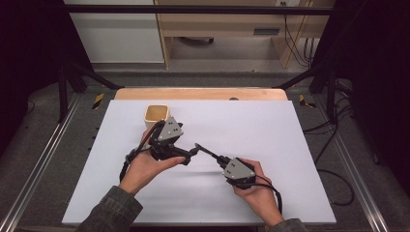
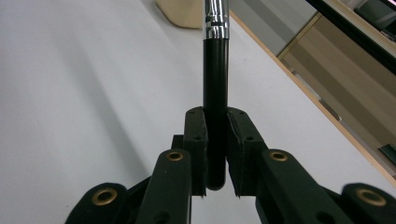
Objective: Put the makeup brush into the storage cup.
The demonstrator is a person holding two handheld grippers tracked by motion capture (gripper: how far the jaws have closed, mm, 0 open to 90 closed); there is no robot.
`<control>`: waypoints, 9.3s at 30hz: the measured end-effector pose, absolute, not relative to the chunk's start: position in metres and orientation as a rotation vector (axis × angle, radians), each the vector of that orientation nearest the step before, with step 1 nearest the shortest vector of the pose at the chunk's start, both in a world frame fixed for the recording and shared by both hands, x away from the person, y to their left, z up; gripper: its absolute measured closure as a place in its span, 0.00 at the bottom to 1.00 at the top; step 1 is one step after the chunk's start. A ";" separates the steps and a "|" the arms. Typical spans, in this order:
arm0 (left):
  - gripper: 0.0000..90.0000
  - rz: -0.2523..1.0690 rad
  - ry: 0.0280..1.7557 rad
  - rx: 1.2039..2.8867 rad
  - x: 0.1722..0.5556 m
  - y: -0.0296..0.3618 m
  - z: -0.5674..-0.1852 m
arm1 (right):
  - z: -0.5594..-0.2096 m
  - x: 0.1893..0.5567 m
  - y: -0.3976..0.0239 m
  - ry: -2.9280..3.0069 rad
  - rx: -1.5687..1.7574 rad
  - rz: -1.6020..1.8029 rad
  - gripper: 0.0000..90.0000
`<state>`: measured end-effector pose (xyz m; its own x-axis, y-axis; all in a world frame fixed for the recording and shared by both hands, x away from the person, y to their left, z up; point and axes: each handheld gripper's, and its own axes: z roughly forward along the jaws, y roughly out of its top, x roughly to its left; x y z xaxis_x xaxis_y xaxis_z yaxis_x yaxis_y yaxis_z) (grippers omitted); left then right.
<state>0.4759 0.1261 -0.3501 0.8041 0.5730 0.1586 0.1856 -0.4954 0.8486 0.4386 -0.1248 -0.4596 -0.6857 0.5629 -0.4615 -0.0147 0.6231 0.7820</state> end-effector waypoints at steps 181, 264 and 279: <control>0.86 0.775 0.794 1.734 0.508 0.202 -0.322 | -0.448 0.435 -0.223 1.868 1.049 1.432 0.04; 0.86 0.830 0.917 1.671 0.548 0.216 -0.347 | -0.451 0.423 -0.246 1.786 0.969 1.452 0.04; 0.86 0.838 0.943 1.678 0.555 0.219 -0.363 | -0.451 0.424 -0.245 1.794 0.966 1.448 0.04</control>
